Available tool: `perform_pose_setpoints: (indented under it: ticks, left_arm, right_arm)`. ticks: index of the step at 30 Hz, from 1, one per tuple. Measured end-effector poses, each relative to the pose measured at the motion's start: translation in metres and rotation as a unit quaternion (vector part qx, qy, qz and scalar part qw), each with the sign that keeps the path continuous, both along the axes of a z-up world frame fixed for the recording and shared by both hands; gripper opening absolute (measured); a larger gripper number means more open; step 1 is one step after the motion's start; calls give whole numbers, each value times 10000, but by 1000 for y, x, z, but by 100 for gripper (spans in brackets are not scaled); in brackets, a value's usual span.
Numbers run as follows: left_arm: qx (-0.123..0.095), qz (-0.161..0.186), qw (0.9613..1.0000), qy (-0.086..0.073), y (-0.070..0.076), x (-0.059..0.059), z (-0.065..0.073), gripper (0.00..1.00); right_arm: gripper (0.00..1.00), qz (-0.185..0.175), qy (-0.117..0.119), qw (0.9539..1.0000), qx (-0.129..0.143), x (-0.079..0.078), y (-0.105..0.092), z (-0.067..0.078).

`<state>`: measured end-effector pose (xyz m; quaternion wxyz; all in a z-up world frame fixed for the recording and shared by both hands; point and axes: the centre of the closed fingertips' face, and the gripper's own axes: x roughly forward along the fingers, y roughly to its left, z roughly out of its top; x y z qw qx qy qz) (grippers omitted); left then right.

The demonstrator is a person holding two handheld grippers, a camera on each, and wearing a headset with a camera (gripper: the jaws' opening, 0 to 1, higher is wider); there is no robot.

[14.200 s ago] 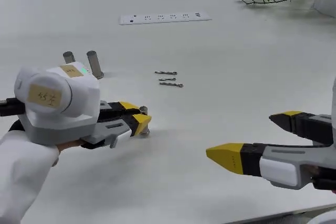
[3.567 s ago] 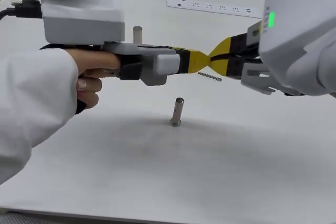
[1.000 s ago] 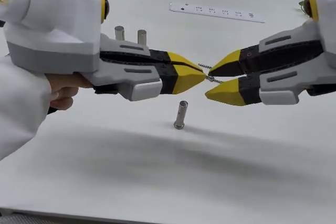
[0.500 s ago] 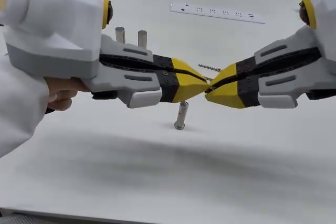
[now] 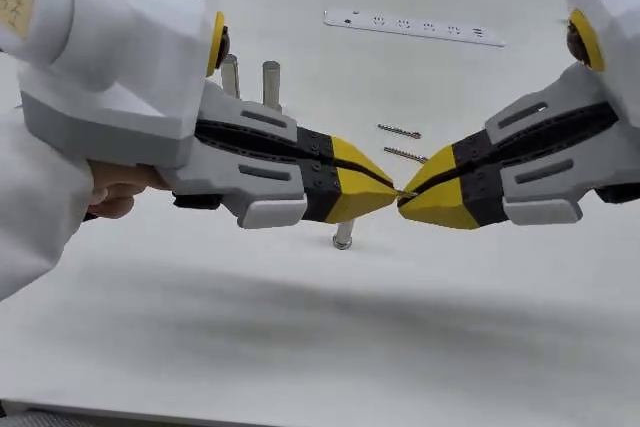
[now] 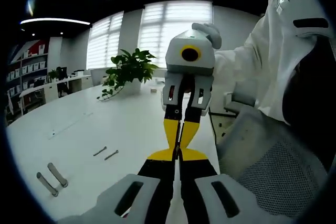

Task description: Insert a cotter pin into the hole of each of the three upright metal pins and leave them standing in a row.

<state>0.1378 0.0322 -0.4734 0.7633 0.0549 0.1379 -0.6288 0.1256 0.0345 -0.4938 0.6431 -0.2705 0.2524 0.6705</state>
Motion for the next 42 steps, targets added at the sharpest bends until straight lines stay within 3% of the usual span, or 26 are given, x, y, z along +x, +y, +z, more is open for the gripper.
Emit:
perform_pose_setpoints:
  ticks: [7,18,23,27,28,30,33,34,37,42]
  left_arm:
    - [48,23,10000,-4,-3,-4,-2,0]
    - [10,90,10000,1,-1,0,-2,0]
    - [83,286,9996,2,4,7,-5,12]
    - [100,495,9987,77,7,12,-7,12]
    - [272,571,9978,-199,13,20,-8,14]
    - [250,644,9976,-42,15,19,-11,17]
    - [264,684,9973,-18,16,22,-16,20]
    - [328,734,9967,-78,17,23,-18,20]
    - [399,814,9959,-47,13,21,-21,21]
    - [420,896,9950,150,12,24,-30,23]
  right_arm:
    - [0,-64,180,9998,67,3,-6,2]
    - [0,-37,133,9999,63,4,-7,2]
    - [0,-76,83,9999,0,6,-9,-2]
    - [0,-141,78,9998,-67,9,-12,-7]
    - [0,-158,86,9998,-92,10,-13,-8]
    - [0,-217,86,9995,-192,12,-16,-13]
    - [0,-308,42,9986,-431,17,-22,-22]
    - [0,-352,44,9981,-501,19,-24,-26]
    - [0,-384,69,9976,-567,21,-27,-31]
    - [0,-475,111,9969,-610,26,-28,-37]
